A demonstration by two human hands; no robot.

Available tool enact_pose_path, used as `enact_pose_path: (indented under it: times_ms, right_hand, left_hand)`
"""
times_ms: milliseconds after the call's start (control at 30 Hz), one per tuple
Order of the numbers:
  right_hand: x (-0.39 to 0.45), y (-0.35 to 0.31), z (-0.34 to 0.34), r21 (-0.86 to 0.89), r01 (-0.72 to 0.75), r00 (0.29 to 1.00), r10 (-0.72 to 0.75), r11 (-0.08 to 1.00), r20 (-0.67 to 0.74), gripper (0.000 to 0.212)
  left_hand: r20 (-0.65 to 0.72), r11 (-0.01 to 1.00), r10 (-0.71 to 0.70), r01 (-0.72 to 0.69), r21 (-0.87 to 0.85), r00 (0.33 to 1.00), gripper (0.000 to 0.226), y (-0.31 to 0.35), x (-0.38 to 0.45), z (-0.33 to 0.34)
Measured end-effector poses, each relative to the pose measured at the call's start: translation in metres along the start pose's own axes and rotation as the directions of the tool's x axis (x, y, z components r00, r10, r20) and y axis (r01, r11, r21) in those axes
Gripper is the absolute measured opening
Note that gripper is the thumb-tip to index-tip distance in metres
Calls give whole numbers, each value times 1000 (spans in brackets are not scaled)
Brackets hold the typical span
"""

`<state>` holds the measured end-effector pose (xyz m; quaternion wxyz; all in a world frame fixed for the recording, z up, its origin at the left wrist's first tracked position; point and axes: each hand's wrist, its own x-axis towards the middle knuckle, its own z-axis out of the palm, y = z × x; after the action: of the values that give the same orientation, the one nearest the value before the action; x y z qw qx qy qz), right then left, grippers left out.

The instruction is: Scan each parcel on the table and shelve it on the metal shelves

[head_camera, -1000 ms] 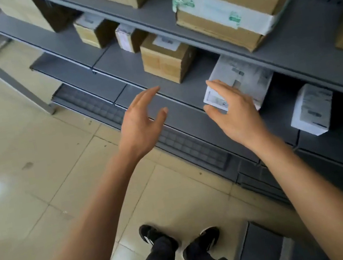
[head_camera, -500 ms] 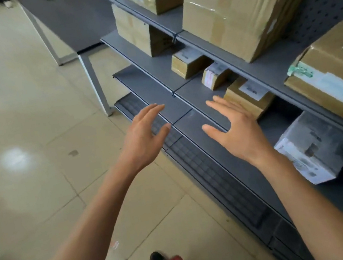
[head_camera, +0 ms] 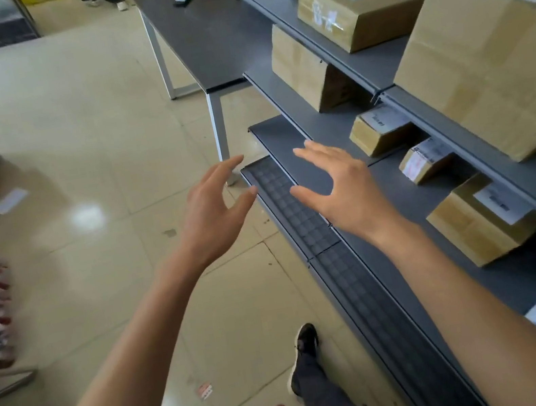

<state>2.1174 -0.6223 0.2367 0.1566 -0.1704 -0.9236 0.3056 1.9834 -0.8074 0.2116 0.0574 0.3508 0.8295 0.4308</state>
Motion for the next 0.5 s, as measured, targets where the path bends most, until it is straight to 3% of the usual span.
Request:
enact_pose_path:
  times_ms: [367, 500]
  right_hand:
    - [180, 38, 6, 96, 126, 987, -134, 987, 86, 58]
    - [226, 32, 13, 218, 135, 981, -161, 967, 104, 49]
  left_hand:
    - [-108, 984, -158, 166, 68, 982, 51, -31, 127, -6]
    - [-180, 969, -241, 247, 8, 954, 50, -45, 156, -13]
